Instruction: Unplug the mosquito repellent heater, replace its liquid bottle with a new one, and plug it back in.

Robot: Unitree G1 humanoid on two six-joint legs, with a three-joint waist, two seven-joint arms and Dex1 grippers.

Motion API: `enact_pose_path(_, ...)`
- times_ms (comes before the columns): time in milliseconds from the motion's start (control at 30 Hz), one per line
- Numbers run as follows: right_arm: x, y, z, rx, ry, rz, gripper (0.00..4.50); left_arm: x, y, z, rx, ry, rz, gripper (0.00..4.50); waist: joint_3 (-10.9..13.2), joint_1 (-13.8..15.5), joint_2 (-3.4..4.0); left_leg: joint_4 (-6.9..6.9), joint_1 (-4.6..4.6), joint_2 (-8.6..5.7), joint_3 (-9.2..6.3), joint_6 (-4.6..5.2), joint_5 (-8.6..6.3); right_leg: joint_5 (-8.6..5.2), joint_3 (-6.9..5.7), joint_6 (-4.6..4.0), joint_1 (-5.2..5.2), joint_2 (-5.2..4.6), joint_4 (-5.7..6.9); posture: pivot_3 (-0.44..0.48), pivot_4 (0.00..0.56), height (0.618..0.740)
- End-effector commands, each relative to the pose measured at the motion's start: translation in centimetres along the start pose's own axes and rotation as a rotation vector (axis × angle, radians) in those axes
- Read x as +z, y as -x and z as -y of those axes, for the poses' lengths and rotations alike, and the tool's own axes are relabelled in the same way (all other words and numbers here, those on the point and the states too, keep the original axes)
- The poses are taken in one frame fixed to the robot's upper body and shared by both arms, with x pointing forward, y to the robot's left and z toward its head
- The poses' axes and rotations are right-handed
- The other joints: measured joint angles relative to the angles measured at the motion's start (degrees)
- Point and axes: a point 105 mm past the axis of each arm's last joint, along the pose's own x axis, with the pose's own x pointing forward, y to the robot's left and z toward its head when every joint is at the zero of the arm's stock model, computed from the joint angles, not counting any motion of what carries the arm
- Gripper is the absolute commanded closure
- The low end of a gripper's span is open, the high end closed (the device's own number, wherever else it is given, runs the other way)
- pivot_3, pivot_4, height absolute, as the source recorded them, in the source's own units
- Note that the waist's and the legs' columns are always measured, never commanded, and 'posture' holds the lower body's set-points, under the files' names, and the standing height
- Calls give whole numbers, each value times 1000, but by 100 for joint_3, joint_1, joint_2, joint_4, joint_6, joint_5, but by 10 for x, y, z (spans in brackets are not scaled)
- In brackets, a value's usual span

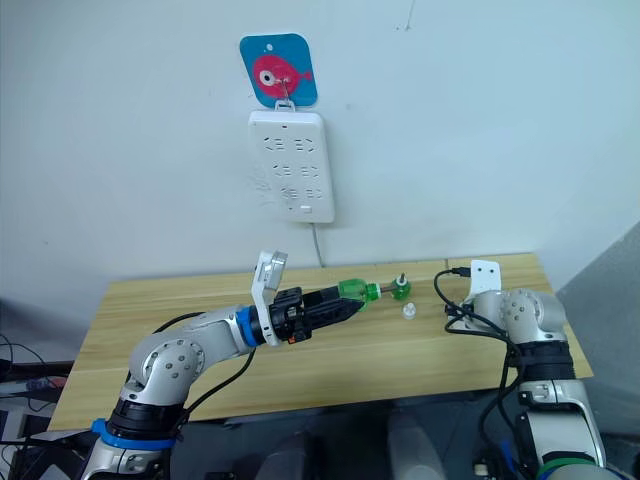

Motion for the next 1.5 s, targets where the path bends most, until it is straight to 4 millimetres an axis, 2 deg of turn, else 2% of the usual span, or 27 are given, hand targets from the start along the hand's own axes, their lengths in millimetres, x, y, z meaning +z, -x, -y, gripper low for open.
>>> enact_pose_path(33, 11, 1, 5, 5, -20, 26, 0, 7, 0, 8, -25, -47, 18, 2146, 0, 0, 0, 0, 0, 0, 0, 0, 0, 0, 1, 0, 0, 0, 0, -127, 208, 733)
enact_pose_path(67, 11, 1, 4, 7, -19, 25, 0, 7, 0, 8, -24, -47, 18, 2146, 0, 2, 0, 0, 0, 0, 0, 0, 0, 0, 0, 0, 1, 0, 0, -127, 208, 733)
enact_pose_path(133, 10, 0, 4, 16, -26, 20, 371, 7, 0, 8, -24, -49, 18, 2146, 0, 1, 0, 0, 0, 0, -1, 0, 0, 0, 0, 0, 0, -1, 0, -127, 208, 733)
enact_pose_path(267, 4, -2, 1, 41, -52, -10, 1533, 6, 0, 9, -26, -47, 16, 2146, 0, 2, 0, -1, 1, 1, -3, 0, 0, 0, 1, 0, 0, 0, 0, -128, 203, 733)
enact_pose_path(467, 0, 2, 5, 37, -57, -18, 1527, 4, -1, 8, -26, -52, 14, 2146, 0, -2, 0, -1, 1, 0, -5, 0, 0, 0, 0, 0, 1, 0, -1, -132, 195, 733)
enact_pose_path(700, 11, 35, 19, 58, -29, 112, 1527, 7, 0, 3, -12, -65, 20, 2146, 0, 0, 1, -4, -3, 0, -17, 0, 0, 0, -1, 1, -4, -2, -2, -138, 180, 733)
enact_pose_path(867, 26, 75, 22, 159, 31, 280, 1527, 11, 3, 0, -7, -67, 22, 2146, 0, -3, 1, -5, -4, -1, -22, 0, 0, -16, -7, 29, -5, -2, -2, -154, 178, 733)
enact_pose_path(1000, 50, 132, 19, 374, 95, 581, 1527, 25, 11, -1, -17, -47, 20, 2146, 0, -11, 1, -7, -2, -2, -24, 0, 0, -19, -10, 34, -4, -2, -3, -176, 174, 733)
enact_pose_path(1067, 54, 148, 12, 488, 84, 675, 1527, 28, 13, 0, -24, -39, 13, 2146, 0, -23, 1, -8, -1, 1, -21, -1, 0, -21, -15, 37, -4, 0, -4, -180, 174, 733)
enact_pose_path(1167, 40, 191, -16, 803, 247, 733, 1527, 47, 21, 4, -82, -29, -32, 2146, 1, -58, 0, -9, 1, 0, -15, -1, 0, -21, -14, 37, -5, 3, -2, -198, 170, 733)
enact_pose_path(1333, 24, 226, -49, 1116, 356, 734, 1527, 69, 22, 13, -160, -18, -60, 2146, 1, -143, 0, -9, 1, 2, -12, -1, 0, -21, -19, 37, -2, 5, -4, -202, 168, 733)
enact_pose_path(1500, 24, 242, -65, 1275, 351, 739, 1527, 83, 24, 27, -235, 28, -73, 2146, 1, -162, -1, -9, -1, 1, -15, -1, 0, -21, -14, 37, -5, 2, -4, -191, 170, 733)
